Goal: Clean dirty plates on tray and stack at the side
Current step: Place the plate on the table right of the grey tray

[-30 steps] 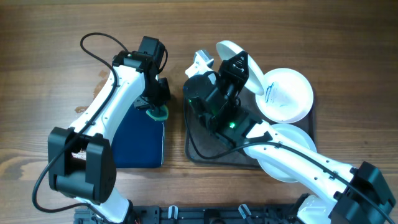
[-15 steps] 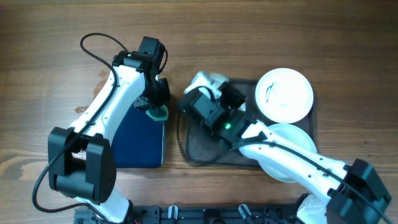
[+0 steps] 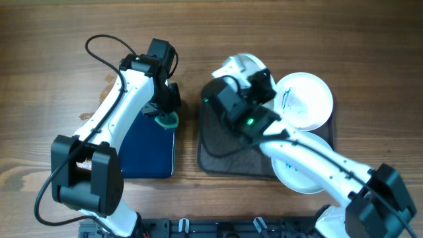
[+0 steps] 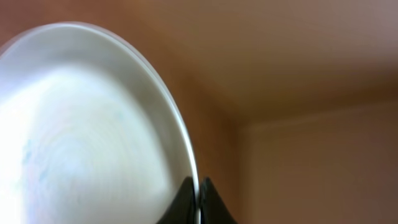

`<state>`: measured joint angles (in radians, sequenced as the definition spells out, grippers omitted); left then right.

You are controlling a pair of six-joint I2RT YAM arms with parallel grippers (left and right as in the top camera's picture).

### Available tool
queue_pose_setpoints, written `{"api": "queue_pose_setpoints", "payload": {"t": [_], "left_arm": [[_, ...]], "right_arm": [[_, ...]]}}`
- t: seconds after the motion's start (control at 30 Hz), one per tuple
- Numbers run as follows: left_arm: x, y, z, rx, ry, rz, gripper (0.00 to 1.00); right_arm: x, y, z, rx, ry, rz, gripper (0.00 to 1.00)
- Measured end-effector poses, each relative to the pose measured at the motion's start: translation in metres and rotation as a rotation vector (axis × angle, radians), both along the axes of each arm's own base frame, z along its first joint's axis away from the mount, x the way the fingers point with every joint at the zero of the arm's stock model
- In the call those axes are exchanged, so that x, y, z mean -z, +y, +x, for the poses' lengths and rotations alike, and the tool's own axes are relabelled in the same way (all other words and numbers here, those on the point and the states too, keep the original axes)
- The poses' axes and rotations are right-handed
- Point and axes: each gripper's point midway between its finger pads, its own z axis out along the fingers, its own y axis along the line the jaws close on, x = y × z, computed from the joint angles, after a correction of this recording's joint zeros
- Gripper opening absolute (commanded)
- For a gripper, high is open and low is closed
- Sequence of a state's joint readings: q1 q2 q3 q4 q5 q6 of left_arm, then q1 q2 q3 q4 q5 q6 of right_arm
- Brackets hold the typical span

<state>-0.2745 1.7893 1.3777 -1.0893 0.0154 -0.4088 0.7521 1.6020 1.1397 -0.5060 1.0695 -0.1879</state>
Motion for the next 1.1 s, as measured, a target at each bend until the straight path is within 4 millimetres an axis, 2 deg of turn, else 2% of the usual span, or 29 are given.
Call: {"api": "queue_pose_setpoints", "payload": {"t": [0.03,0.1,0.2,0.27,0.4,0.47,0.53,0.57,0.63,0.7,0.73,0.8,0.83,0.87,0.9,1.0,1.1], "left_arm": [[0.000,0.000,0.000,0.000,0.001,0.000,0.04],[0.000,0.000,0.000,0.000,0.000,0.000,0.04],[0.000,0.000,0.000,0.000,0.000,0.000,0.04],[0.000,0.000,0.000,0.000,0.000,0.000,0.04],[0.000,0.000,0.000,0.000,0.000,0.000,0.04],[0.000,0.000,0.000,0.000,0.000,0.000,0.04],[0.000,0.000,0.000,0.000,0.000,0.000,0.04],[0.000,0.000,0.000,0.000,0.000,0.000,0.04],[0.000,0.000,0.000,0.000,0.000,0.000,0.04],[0.000,0.000,0.000,0.000,0.000,0.000,0.04],[0.000,0.000,0.000,0.000,0.000,0.000,0.04],[0.000,0.000,0.000,0.000,-0.001,0.000,0.04],[0.000,0.000,0.000,0.000,-0.001,0.000,0.04],[0.000,0.000,0.000,0.000,-0.001,0.000,0.04],[0.000,0.000,0.001,0.000,-0.003,-0.001,0.04],[0.000,0.000,0.001,0.000,-0.003,-0.001,0.04],[0.000,0.001,-0.004,0.000,0.014,0.004,0.04]], "right_arm": [[0.026,-0.018,0.000,0.068,0.074,0.153,0.04],[0.055,-0.029,0.003,0.152,0.161,0.416,0.04],[0.075,-0.028,0.005,0.226,0.244,0.696,0.04],[0.076,-0.032,0.008,0.290,0.247,0.847,0.04],[0.049,-0.077,0.027,0.404,0.147,1.103,0.04],[0.034,-0.121,0.032,0.499,0.061,1.216,0.04],[0.032,-0.175,0.028,0.633,-0.011,1.292,0.04],[0.034,-0.190,0.023,0.678,-0.026,1.307,0.04],[0.037,-0.253,0.005,0.842,-0.118,1.334,0.04],[0.039,-0.295,-0.012,0.951,-0.193,1.352,0.04],[0.044,-0.322,-0.025,1.033,-0.240,1.362,0.04],[0.056,-0.354,-0.043,1.134,-0.275,1.376,0.04],[0.064,-0.363,-0.049,1.170,-0.275,1.377,0.04],[0.085,-0.372,-0.055,1.233,-0.243,1.379,0.04],[0.096,-0.372,-0.056,1.256,-0.216,1.381,0.05],[0.137,-0.375,-0.048,1.292,-0.152,1.395,0.04],[0.158,-0.376,-0.046,1.334,-0.131,1.405,0.04]]}}
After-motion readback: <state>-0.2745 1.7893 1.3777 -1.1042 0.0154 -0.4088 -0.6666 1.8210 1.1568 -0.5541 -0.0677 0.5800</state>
